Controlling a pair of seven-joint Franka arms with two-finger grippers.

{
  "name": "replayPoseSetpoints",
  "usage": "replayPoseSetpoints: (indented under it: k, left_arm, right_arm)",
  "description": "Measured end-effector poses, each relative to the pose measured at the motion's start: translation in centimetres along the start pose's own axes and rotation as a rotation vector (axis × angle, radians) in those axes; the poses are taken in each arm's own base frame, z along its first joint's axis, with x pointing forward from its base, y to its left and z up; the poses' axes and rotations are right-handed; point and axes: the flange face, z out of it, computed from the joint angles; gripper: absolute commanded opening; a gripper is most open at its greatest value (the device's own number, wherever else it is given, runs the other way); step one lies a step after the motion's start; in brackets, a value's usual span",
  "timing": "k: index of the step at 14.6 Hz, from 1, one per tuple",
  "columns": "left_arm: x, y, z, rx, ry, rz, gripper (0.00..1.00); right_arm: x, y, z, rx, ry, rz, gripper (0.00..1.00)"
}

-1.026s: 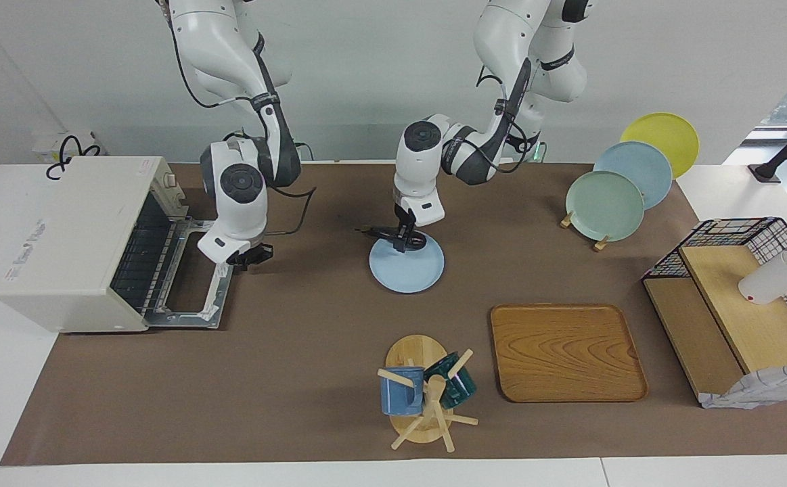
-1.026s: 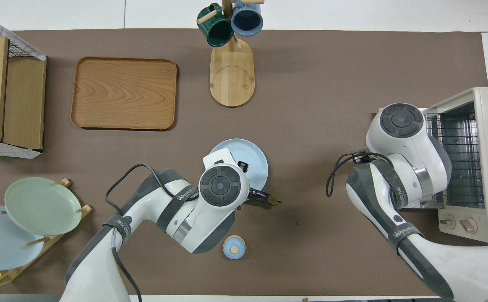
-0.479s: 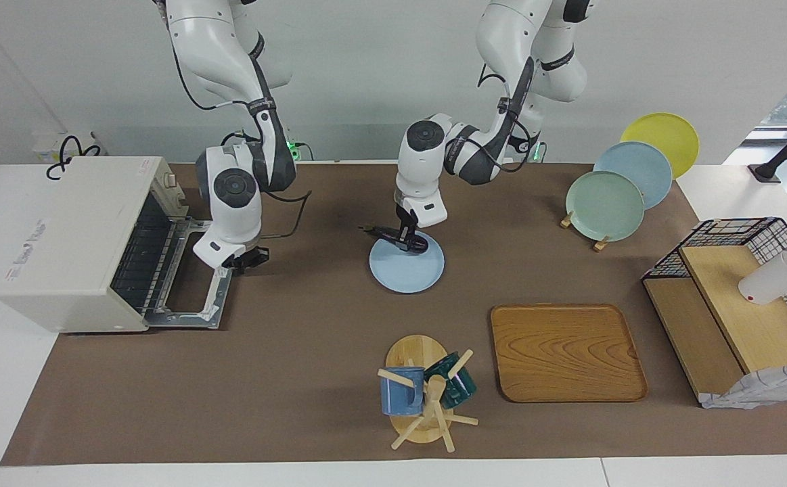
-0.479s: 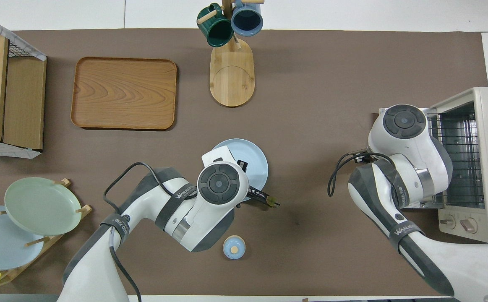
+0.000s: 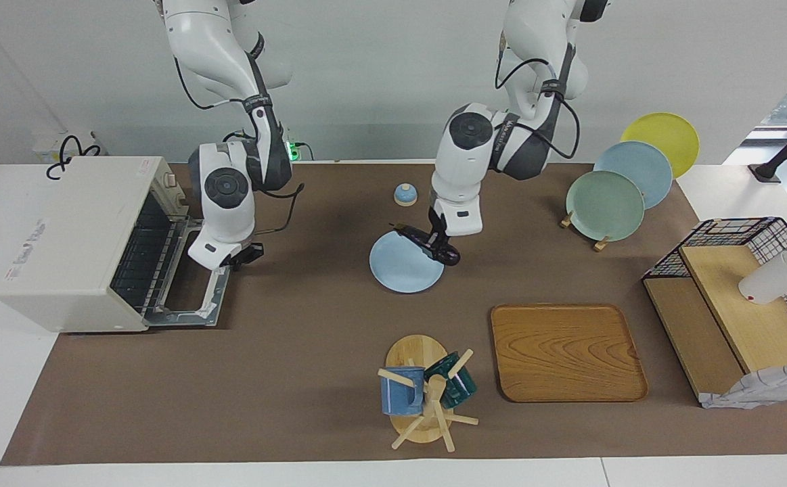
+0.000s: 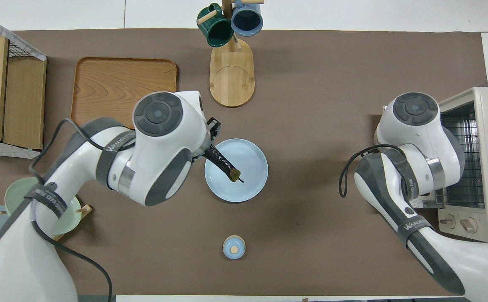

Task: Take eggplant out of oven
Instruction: 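Lift the eggplant with the left gripper and carry it to the wooden tray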

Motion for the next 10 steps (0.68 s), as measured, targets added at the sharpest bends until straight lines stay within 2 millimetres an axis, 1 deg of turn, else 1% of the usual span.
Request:
replayPoseSetpoints:
  k: [1,2,4,6,7,8,9,10]
  left_arm:
    - [2.5,-0.5,-0.4,-0.008,0.004,0.069,0.0]
    - [5.1,-1.2,-0.7,-0.014,0.009,0.133,0.0]
    - [11.0,-2.9,-1.1,-0.032,0.009,0.257,0.0]
    - [16.6,-4.8,-1.4,-0.063,0.006,0.365,0.0]
    - [18.9,-5.5,-1.1,-0.07,0.011,0.399,0.0]
    - [20.7,-5.8,-0.4,-0.073,0.016,0.426,0.0]
    - [22.1,-5.7,0.5,-0.075,0.019,0.453,0.0]
    - [23.2,-5.3,1.7,-0.074,0.018,0.482,0.0]
  right_arm:
    - [-0.1,1.1,-1.9,-0.001,-0.014,-0.013,0.0]
    - [-0.3,2.7,-3.8,-0.003,-0.017,-0.022,0.0]
    - [-1.6,6.5,-6.5,0.011,-0.026,-0.033,0.0]
    - [-3.3,10.2,-8.1,0.02,-0.017,-0.042,0.0]
    - [-4.2,12.1,-8.5,0.024,-0.01,-0.038,0.0]
    - [-4.8,13.7,-8.6,0.027,-0.005,-0.031,0.09]
    - [-5.3,14.7,-8.6,0.027,-0.003,-0.023,0.24]
    - [-5.5,15.3,-8.6,0.028,-0.004,-0.017,0.57]
